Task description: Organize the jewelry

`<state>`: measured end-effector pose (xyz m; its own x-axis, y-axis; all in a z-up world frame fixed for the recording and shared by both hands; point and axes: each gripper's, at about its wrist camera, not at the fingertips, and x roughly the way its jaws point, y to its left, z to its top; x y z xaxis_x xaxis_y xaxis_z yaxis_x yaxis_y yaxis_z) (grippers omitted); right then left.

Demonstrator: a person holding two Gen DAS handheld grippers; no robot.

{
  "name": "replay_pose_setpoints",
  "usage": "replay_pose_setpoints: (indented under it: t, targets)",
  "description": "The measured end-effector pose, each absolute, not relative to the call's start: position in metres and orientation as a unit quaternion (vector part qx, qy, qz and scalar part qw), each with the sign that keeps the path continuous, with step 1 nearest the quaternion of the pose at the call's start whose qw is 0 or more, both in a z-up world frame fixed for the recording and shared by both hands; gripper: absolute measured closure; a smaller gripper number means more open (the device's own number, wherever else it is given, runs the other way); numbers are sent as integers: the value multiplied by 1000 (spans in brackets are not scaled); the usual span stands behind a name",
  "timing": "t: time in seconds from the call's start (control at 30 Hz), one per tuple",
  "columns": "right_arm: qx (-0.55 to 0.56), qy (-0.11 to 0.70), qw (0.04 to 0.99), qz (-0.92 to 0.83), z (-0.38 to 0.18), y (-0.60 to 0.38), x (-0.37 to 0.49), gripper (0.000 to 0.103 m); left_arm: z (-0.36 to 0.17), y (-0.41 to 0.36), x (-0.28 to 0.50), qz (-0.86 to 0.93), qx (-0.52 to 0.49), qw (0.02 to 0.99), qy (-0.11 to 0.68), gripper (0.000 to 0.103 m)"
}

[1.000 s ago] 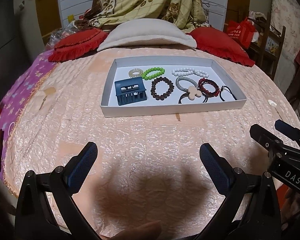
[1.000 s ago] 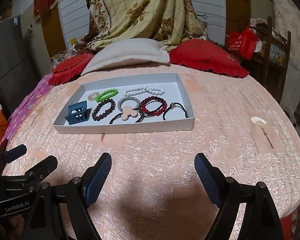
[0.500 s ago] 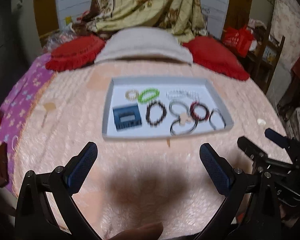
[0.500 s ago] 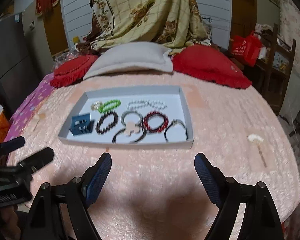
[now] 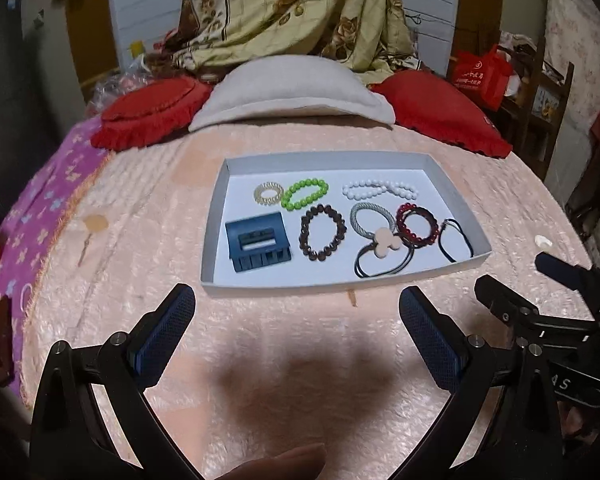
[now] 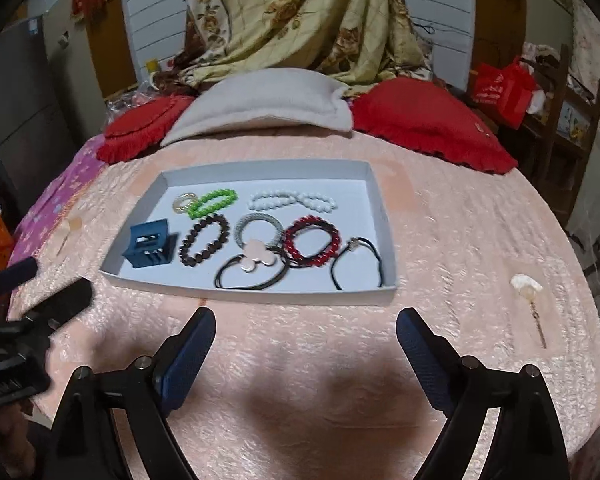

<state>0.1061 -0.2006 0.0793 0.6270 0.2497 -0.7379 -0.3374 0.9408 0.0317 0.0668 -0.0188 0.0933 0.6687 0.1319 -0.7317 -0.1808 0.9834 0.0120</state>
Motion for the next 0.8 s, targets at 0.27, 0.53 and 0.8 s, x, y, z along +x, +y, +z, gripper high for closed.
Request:
replay_pose_setpoints:
  t: [0.27,0.53,0.8]
  targets:
    - [-60,405,898,160,76,-192,119,13,87,-14,74,80,-42,909,407,1]
    - [-59,418,893,157,86,-195,120,13,99,-15,74,79,-47,905,415,1]
    - [-59,404,900,151,81,-197,123,13,92,-16,72,87,-37,910,404,1]
